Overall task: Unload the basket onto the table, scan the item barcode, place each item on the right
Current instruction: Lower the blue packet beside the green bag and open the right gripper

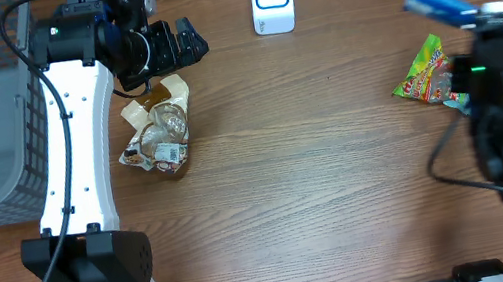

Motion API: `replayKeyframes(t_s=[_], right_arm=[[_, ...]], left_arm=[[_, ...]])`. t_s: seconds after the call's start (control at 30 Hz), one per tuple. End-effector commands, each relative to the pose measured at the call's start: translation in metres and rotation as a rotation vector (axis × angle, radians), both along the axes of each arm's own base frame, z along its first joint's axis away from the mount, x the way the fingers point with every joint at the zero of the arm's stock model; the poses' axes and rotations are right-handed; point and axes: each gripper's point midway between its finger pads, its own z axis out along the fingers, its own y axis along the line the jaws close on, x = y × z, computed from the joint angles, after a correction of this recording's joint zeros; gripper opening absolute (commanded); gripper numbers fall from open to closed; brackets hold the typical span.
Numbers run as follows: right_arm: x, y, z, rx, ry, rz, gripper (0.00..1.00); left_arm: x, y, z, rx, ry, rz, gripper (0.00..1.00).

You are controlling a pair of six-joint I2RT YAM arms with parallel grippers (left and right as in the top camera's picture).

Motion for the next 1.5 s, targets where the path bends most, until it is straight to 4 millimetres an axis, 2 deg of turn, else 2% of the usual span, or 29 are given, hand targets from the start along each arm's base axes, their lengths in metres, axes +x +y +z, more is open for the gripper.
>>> replayKeyframes(t_s=[0.0, 0.2, 0.33, 0.37, 0.47, 0.6, 0.67, 0.7, 0.77, 0.83, 0.9, 1.03, 1.1, 1.17, 1.3, 1.47], right_arm=[[-0.004, -0.016, 0.004, 0.273, -0.087, -0.031, 0.03], [-0.024, -0.07, -0.053, 0.532, 0.008, -0.265, 0.04], [-0.018, -0.078, -0.082, 0.578, 0.079, -0.291, 0.04], [-0.015, -0.077, -0.089, 0.589, 0.098, -0.289, 0.08], [-0.01, -0.07, -0.101, 0.625, 0.136, -0.258, 0.19], [-0.009, -0.062, -0.1, 0.65, 0.139, -0.225, 0.4], [-0.01, -0.06, -0.094, 0.653, 0.124, -0.212, 0.54], [-0.011, -0.059, -0.089, 0.652, 0.112, -0.205, 0.7], [-0.012, -0.054, -0.078, 0.654, 0.084, -0.178, 0.84], [-0.012, -0.045, -0.062, 0.669, 0.045, -0.123, 1.0], [-0.011, -0.025, -0.042, 0.711, 0.007, -0.013, 1.0], [-0.011, 0.035, -0.005, 0.843, -0.029, 0.319, 1.0], [-0.012, 0.065, 0.007, 0.894, -0.025, 0.478, 1.0], [-0.012, 0.084, 0.01, 0.93, -0.008, 0.554, 1.0], [-0.006, 0.117, 0.003, 0.978, 0.053, 0.619, 1.0], [0.012, 0.164, -0.023, 1.011, 0.157, 0.653, 1.0]], left_arm=[[0.0, 0.004, 0.009, 0.011, -0.032, -0.004, 1.0], [0.0, 0.004, 0.009, 0.011, -0.032, -0.004, 1.0], [0.0, 0.004, 0.009, 0.011, -0.032, -0.004, 1.0], [0.0, 0.004, 0.009, 0.011, -0.032, -0.004, 1.0], [0.0, 0.004, 0.009, 0.011, -0.032, -0.004, 1.0], [0.0, 0.004, 0.009, 0.011, -0.032, -0.004, 1.0], [0.0, 0.004, 0.009, 0.011, -0.032, -0.005, 1.0], [0.0, 0.004, 0.009, 0.011, -0.032, -0.004, 1.0], [0.0, 0.004, 0.009, 0.011, -0.032, -0.004, 1.0], [0.0, 0.004, 0.009, 0.011, -0.032, -0.004, 1.0], [0.0, 0.004, 0.009, 0.011, -0.032, -0.004, 1.0], [0.0, 0.004, 0.009, 0.011, -0.032, -0.004, 1.0], [0.0, 0.004, 0.009, 0.011, -0.032, -0.004, 1.0], [0.0, 0.004, 0.009, 0.011, -0.032, -0.004, 1.0], [0.0, 0.004, 0.009, 0.011, -0.032, -0.004, 1.0], [0.0, 0.004, 0.009, 0.011, -0.032, -0.004, 1.0]])
